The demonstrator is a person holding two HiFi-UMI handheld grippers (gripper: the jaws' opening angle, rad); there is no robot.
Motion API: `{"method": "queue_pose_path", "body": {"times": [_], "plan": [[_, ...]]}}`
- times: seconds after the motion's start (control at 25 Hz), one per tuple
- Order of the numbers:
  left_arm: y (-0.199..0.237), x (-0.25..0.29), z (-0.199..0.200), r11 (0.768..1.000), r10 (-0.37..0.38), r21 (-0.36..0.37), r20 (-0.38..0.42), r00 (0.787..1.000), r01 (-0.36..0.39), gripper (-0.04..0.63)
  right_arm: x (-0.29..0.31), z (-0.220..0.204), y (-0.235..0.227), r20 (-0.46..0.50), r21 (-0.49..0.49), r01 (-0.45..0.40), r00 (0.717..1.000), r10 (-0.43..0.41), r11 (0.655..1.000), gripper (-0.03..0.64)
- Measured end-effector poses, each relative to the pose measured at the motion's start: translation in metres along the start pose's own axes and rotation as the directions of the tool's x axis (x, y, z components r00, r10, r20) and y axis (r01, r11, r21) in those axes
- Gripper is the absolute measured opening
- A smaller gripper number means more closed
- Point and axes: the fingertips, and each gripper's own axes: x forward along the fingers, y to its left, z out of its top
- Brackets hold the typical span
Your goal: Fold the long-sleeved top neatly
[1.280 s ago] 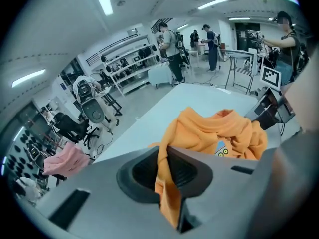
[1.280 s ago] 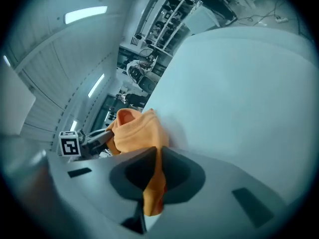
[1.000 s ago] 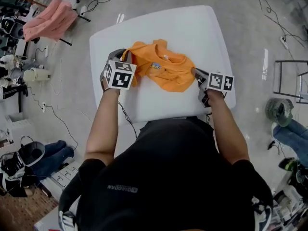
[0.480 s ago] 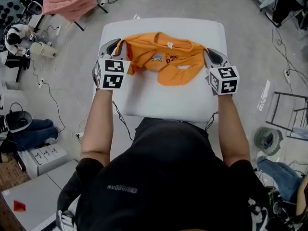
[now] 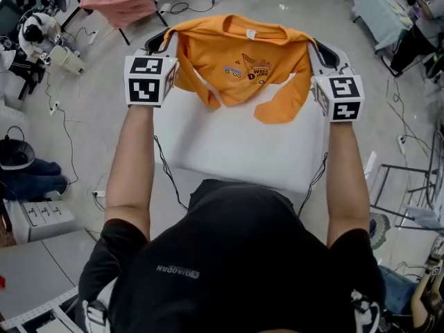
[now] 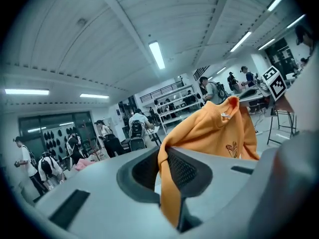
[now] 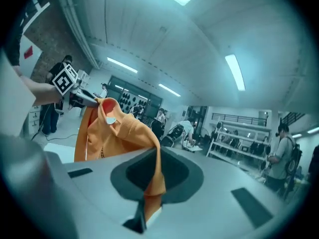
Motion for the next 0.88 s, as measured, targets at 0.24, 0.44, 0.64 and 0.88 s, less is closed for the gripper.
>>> {"method": "queue_pose_path", "body": {"times": [0.24, 0.44, 0.64, 0.88], "plan": [[0.044, -0.01, 0.054, 0.999, -0.047, -0.013, 0.092, 0.995, 0.049, 0.037, -0.005, 0.081, -0.01, 0.051, -0.109, 0.101, 0.994, -0.096, 0.989, 0.021], [0.063, -0.036, 0.088, 0.995, -0.103, 0.029, 0.181, 0.978, 0.1, 0.037, -0.028, 0.133, -0.011, 0.093, -0.247, 0.2, 0.979, -0.182, 0.948, 0.021], [0.077, -0.064, 0.105, 0.984, -0.171, -0.012, 0.25, 0.953, 0.18, 0.037, -0.06, 0.166, 0.0, 0.112, -0.332, 0.249, 0.968, -0.223, 0.91, 0.023], [0.081, -0.094, 0.099, 0.957, -0.255, -0.061, 0.283, 0.925, 0.283, 0.037, -0.093, 0.188, 0.029, 0.109, -0.32, 0.28, 0.96, -0.258, 0.905, 0.023]]}}
